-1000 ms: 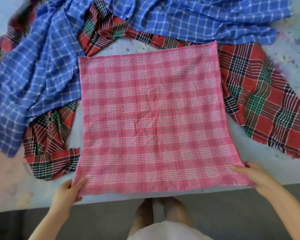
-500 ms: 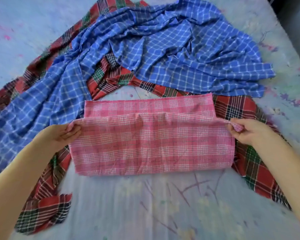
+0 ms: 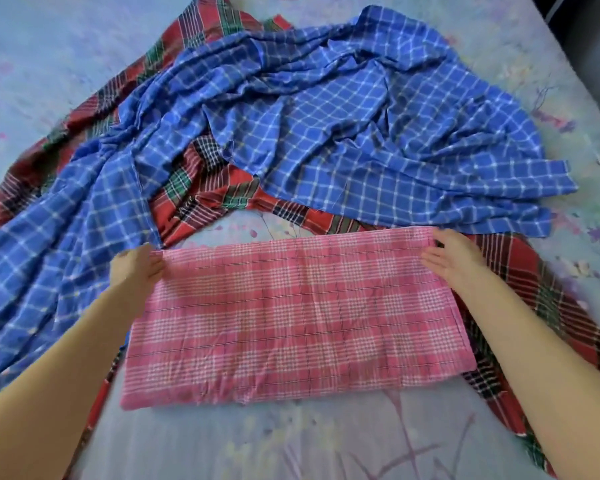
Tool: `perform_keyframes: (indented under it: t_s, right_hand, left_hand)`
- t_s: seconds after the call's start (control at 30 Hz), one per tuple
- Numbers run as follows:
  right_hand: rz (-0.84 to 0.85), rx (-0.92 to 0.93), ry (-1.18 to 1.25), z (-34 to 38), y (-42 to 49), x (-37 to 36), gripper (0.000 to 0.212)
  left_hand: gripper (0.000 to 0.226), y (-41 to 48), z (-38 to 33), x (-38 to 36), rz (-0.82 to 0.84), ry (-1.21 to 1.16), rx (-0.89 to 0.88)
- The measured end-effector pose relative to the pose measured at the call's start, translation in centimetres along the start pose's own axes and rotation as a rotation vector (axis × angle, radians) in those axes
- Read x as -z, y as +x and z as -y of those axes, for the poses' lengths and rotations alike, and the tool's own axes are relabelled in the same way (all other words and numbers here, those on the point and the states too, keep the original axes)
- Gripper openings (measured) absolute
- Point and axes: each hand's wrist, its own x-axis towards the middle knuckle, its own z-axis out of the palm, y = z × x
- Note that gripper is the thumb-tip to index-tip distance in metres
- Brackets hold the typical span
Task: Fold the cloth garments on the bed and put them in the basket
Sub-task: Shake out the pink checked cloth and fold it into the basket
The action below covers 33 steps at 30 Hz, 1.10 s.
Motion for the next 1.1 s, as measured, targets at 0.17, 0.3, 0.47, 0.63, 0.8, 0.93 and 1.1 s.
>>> perform_keyframes:
  t_s: [0.17,0.3,0.47,0.63,0.8,0.93,1.1]
  right_hand:
    - [-0.304,0.322,-0.715,-6.7,-3.7,4.2,0.046]
    - [-0.345,0.084,-0.788,-12.9,-5.2,8.5,0.059]
    - [-0.094,-0.164,-0.272,-14.4,-5.5,9.5,0.070]
    - [-0.173,-0.123,-0.263,-13.1,-5.9,8.8,0.028]
    - [-0.226,-0.215,0.129,-12.6,-6.8,7.2,0.031]
    - [-0.147,-0.206,0.404,-12.8,-8.3,6.5,0.053]
    - [-0.079,0.093,0.234,-10.4,-13.5,4.2,0.033]
  left_hand:
    - [0.049,-5.4,7.4,-3.0,0.061,1.029,-0.920]
    - [0.052,-12.2,16.2,-8.3,0.446,1.323,-1.282]
    - [0.058,-14.3,23.7,-11.2,0.582,1.553,-1.293]
    - [0.060,-13.8,23.2,-10.7,0.622,1.577,-1.332]
    - [0.057,-12.2,22.1,-8.6,0.733,1.593,-1.442]
    - [0.055,-11.9,22.1,-8.4,0.785,1.638,-1.389]
    - [0.051,-12.6,20.7,-8.4,0.864,1.534,-1.337]
